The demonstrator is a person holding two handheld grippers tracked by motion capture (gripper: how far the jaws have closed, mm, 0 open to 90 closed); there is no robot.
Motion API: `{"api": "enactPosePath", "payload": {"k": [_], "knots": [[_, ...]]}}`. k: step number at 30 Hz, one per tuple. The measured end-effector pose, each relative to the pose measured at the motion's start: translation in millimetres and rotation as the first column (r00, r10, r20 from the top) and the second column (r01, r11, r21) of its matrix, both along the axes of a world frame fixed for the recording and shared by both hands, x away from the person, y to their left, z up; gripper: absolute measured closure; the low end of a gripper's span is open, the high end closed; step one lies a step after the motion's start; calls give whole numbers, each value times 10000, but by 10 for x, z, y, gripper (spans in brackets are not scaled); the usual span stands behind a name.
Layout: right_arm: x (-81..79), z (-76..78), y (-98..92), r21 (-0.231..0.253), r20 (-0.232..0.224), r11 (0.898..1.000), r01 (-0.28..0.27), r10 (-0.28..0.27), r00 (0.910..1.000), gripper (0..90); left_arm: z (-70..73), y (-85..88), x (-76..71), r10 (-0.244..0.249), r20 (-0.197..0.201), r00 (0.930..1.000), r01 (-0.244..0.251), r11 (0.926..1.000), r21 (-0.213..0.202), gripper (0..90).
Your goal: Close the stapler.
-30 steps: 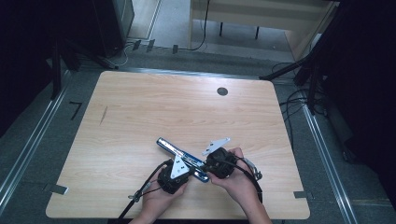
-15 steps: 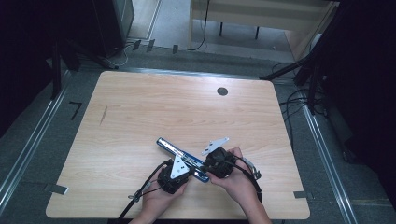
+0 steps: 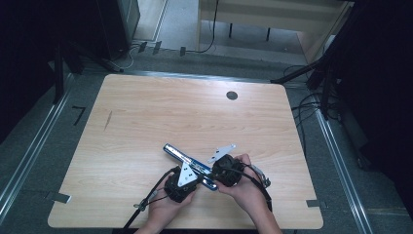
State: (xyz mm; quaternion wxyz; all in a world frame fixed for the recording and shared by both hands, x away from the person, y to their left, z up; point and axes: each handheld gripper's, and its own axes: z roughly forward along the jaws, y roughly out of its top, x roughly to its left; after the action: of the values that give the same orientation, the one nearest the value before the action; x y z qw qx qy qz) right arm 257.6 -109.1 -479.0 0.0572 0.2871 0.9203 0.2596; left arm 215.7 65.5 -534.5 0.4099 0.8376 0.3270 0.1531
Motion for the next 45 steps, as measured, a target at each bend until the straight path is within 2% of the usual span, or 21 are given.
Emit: {"api": "enactPosePath", "payload": {"k": [2,13,22,25,35,39,45], "knots": [[-6,-1,12,-124,129,9999,-52,54,9999,797,0,-1,0,2,3,10000,-2,10000,-2,900],[-6,-5,22,-245,172,9997,-65,69,9998,796,0,-1,0,1,4,10000,-1,10000,-3,900],[-4,-10,20,-176,151,9998,37,-34,9999,789,-2,-3,-1,5,15,10000,-5,10000,-34,900],[9,-11,3,-4,-85,10000,53,-53,9999,763,-2,-2,0,2,15,10000,-2,10000,-27,900],[-2,-17,7,29,-98,10000,85,-85,9999,794,-1,-2,1,-5,9,10000,5,10000,-14,900],[-6,-14,21,61,92,9999,80,-81,9999,795,0,-1,1,-1,10,10000,1,10000,-1,900],[0,2,27,17,107,10000,37,-37,9999,795,-1,-2,1,0,9,10000,0,10000,-19,900]]}}
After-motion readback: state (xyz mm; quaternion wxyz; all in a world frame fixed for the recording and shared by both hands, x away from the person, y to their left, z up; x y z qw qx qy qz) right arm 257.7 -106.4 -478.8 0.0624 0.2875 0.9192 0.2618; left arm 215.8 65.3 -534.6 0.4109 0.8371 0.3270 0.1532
